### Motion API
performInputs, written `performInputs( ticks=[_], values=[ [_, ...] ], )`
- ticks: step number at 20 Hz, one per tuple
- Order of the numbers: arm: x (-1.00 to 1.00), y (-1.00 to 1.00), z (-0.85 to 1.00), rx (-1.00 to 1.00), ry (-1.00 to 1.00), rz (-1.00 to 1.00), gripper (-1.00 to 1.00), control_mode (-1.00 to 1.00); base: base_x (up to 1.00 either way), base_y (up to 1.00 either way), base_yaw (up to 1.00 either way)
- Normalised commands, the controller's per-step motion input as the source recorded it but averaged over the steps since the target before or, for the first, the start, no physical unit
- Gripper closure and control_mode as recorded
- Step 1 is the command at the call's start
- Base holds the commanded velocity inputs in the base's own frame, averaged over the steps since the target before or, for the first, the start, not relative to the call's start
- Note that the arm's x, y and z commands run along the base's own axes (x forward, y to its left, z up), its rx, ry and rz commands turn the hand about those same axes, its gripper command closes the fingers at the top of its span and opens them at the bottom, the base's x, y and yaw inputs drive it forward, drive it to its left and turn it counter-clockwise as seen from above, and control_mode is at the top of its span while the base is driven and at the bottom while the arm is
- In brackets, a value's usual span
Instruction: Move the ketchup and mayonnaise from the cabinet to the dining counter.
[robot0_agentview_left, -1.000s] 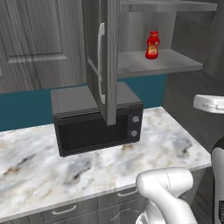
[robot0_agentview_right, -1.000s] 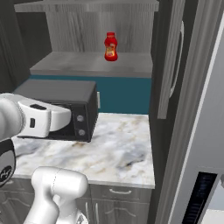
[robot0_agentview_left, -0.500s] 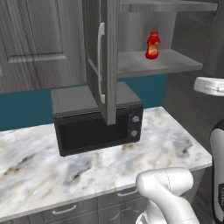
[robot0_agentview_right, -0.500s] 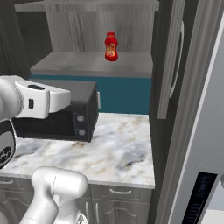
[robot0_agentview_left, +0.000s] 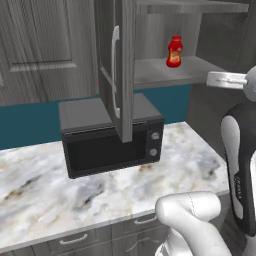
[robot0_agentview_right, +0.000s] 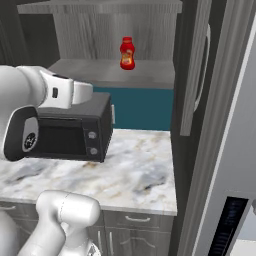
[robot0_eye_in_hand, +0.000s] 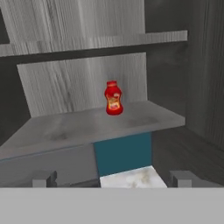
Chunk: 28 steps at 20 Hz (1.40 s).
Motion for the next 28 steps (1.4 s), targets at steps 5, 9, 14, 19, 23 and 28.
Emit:
performInputs(
  ticks=[5,9,14,19,23,28],
  values=[
    [0.62,0.00,0.00,0.00,0.00,0.00,-1.00,-1.00,0.00,0.00,0.00],
    [0.63,0.00,0.00,0.00,0.04,0.00,-1.00,-1.00,0.00,0.00,0.00],
    [0.65,0.00,0.00,-0.01,0.14,0.00,-1.00,-1.00,0.00,0.00,0.00],
    [0.63,0.00,0.00,-0.03,0.21,0.00,-1.00,-1.00,0.00,0.00,0.00],
    [0.50,0.00,0.00,-0.01,0.09,0.00,-1.00,-1.00,0.00,0.00,0.00],
    [0.41,0.00,-0.04,-0.01,0.00,0.00,-1.00,-1.00,0.00,0.00,0.00]
  ],
)
